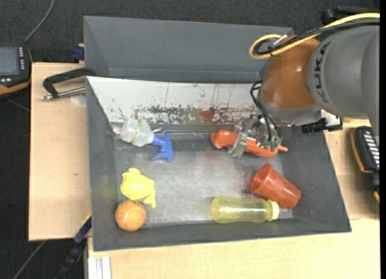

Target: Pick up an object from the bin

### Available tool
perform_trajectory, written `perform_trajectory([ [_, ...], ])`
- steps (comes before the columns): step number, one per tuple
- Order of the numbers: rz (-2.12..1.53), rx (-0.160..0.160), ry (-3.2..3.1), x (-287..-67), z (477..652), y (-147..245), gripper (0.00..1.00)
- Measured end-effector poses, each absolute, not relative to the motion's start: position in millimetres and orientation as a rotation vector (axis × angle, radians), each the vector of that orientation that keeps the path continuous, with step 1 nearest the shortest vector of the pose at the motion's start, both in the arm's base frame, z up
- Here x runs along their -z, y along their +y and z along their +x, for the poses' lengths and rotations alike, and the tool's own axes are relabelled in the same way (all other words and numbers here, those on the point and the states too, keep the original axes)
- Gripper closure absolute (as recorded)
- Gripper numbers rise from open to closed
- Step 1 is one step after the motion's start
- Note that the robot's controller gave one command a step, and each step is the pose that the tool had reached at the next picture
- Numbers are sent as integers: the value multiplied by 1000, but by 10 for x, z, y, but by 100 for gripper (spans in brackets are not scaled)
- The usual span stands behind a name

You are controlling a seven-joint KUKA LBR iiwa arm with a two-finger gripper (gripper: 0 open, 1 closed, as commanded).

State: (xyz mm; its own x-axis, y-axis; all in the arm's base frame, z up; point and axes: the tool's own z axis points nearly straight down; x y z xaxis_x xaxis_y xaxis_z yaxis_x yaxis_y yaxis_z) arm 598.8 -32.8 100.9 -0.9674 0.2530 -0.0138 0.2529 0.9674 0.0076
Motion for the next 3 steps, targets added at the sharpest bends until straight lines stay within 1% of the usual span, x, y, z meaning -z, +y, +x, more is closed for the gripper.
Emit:
perform_trajectory([
  [2,398,-10,3103,-1139,5985,-326,100],
  [3,398,-10,3104,-1337,5978,-324,100],
])
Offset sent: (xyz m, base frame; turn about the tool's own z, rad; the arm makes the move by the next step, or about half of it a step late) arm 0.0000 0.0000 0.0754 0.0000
